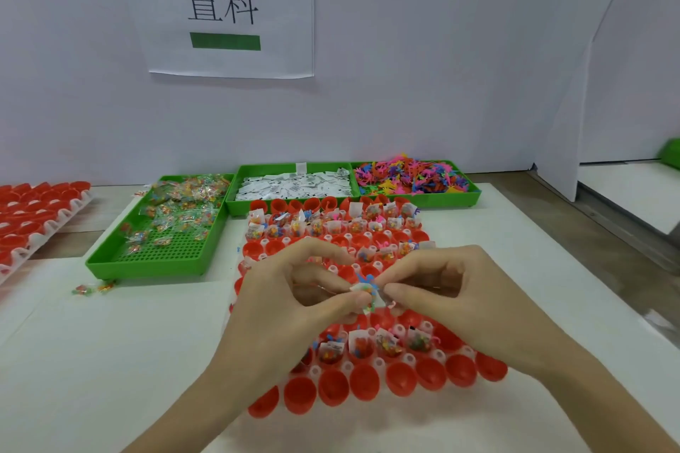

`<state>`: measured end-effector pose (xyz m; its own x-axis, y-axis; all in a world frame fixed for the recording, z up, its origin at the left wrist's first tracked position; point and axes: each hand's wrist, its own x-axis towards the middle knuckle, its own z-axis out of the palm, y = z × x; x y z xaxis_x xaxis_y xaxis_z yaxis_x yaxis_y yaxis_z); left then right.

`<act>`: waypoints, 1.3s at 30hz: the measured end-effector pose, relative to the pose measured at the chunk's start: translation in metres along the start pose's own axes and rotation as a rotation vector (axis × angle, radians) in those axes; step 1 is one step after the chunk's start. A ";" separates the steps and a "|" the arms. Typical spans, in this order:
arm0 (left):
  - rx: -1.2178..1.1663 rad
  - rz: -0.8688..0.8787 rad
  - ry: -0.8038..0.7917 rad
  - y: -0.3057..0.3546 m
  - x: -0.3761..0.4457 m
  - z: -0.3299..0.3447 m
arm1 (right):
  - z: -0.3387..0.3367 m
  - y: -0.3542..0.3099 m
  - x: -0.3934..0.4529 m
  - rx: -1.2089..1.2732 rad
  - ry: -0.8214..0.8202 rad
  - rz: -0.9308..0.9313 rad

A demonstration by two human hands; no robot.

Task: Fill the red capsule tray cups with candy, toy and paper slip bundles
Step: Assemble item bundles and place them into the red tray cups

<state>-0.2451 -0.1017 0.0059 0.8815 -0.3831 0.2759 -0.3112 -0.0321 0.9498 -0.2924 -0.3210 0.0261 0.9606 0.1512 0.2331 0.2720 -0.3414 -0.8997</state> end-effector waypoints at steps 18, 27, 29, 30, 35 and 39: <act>0.239 0.007 -0.229 0.008 0.025 0.063 | -0.049 0.026 -0.039 0.003 0.048 0.148; 0.596 0.157 -0.236 0.001 0.019 0.078 | -0.044 0.039 -0.042 -0.235 0.046 0.162; 0.627 0.162 -0.223 0.001 0.019 0.081 | -0.045 0.040 -0.043 -0.245 0.052 0.144; 0.627 0.169 -0.220 0.000 0.019 0.082 | -0.045 0.041 -0.043 -0.265 0.054 0.131; 0.546 0.154 -0.253 0.005 0.015 0.086 | -0.045 0.042 -0.044 -0.332 0.034 0.102; 0.644 0.203 -0.255 0.010 0.016 0.083 | -0.042 0.042 -0.042 -0.358 0.032 0.087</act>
<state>-0.2632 -0.1852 0.0074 0.6984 -0.6403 0.3196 -0.6766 -0.4452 0.5866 -0.3190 -0.3809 -0.0059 0.9807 0.0803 0.1782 0.1866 -0.6554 -0.7319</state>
